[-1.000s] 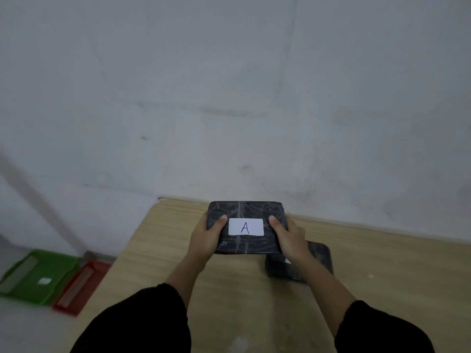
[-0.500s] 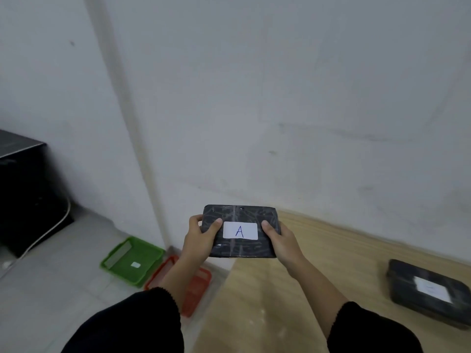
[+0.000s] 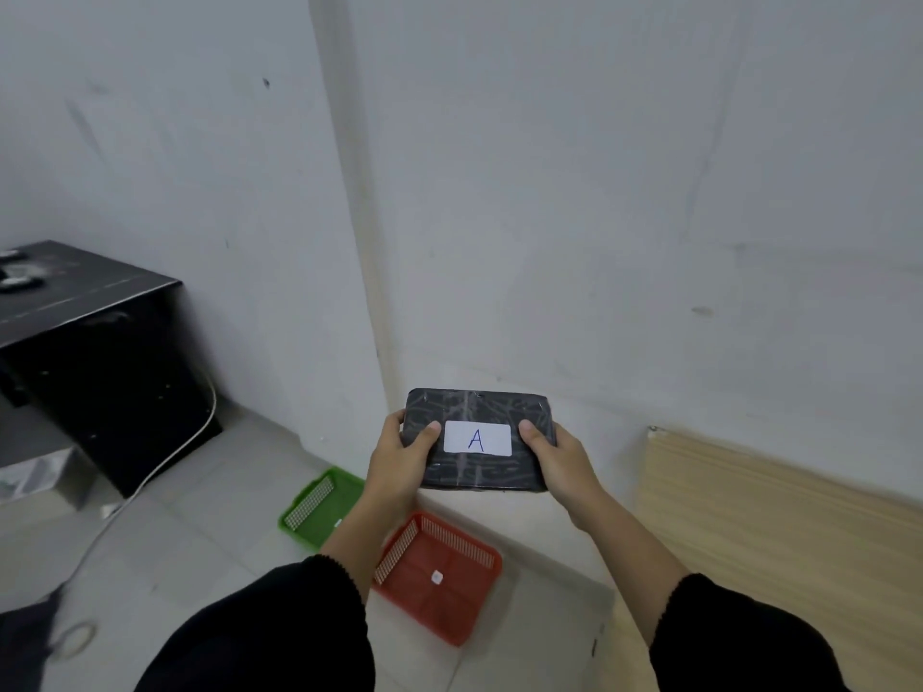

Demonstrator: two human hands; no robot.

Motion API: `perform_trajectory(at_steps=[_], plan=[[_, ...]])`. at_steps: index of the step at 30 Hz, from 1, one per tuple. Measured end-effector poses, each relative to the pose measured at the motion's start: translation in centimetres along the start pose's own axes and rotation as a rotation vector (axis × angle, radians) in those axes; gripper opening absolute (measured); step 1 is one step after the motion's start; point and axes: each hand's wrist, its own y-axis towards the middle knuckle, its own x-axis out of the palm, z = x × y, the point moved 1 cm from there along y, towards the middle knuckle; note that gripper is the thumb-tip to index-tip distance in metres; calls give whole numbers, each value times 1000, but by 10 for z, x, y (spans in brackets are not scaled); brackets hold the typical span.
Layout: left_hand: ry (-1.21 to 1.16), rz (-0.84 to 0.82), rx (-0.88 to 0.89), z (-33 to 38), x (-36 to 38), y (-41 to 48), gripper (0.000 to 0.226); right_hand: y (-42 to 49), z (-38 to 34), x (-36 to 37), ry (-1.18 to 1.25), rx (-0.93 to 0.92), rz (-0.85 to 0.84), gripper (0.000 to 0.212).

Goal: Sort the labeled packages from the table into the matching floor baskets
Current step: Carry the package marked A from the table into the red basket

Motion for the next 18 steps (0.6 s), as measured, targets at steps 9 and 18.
perform_trajectory(at_steps=[9,18], plan=[[90,-79,-47,-8,-38,118,42,91,5,70,35,89,112,35],[105,-227,-86,-13,-75,219,42,155,-4,124,0,123,221,31]])
